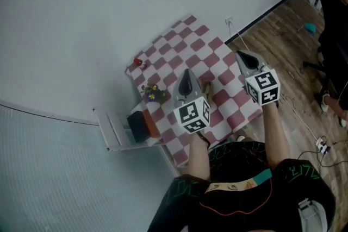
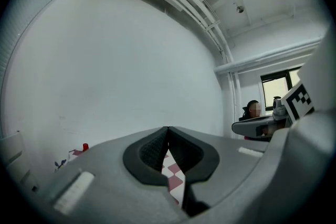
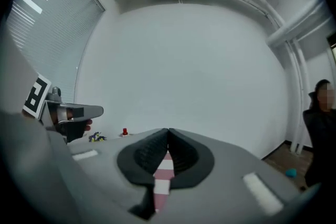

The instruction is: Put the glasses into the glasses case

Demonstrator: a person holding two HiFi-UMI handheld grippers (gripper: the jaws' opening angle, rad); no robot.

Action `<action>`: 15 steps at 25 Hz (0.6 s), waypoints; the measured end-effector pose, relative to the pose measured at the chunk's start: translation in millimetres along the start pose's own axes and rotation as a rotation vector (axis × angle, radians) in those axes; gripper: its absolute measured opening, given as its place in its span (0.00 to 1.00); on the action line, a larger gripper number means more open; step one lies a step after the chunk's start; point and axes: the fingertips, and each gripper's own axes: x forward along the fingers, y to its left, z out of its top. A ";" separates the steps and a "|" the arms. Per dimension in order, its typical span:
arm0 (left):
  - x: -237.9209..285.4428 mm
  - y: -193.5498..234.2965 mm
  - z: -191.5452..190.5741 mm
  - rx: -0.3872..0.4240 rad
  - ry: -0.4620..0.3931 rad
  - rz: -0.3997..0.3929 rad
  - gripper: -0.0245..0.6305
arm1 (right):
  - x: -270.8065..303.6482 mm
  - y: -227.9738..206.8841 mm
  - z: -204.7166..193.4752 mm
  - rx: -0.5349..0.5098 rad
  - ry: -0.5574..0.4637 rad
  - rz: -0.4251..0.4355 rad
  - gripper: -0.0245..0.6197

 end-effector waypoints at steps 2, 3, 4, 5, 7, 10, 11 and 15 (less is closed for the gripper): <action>0.6 -1.7 -3.1 0.002 0.008 -0.004 0.05 | -2.0 -4.1 -1.8 0.005 0.002 -0.014 0.04; 1.0 -2.7 -4.0 0.003 0.012 -0.006 0.05 | -2.6 -5.4 -1.6 0.007 0.001 -0.018 0.04; 1.3 -3.4 -4.7 0.005 0.014 -0.008 0.05 | -3.0 -6.3 -1.1 0.008 -0.001 -0.021 0.04; 1.4 -3.9 -5.2 0.006 0.016 -0.008 0.05 | -3.3 -6.8 -0.4 0.008 -0.003 -0.022 0.04; 1.1 -4.0 -5.5 0.011 0.018 -0.007 0.05 | -3.0 -6.8 1.7 0.008 -0.010 -0.022 0.04; 0.3 -4.1 -5.6 0.021 0.023 -0.010 0.05 | -2.8 -8.3 7.0 0.027 -0.032 -0.025 0.04; 0.1 -4.2 -5.8 0.023 0.026 -0.013 0.05 | -2.7 -9.4 8.7 0.036 -0.040 -0.033 0.04; -2.5 0.2 -7.7 0.026 0.033 -0.006 0.05 | 0.2 -8.8 12.3 0.040 -0.061 -0.053 0.04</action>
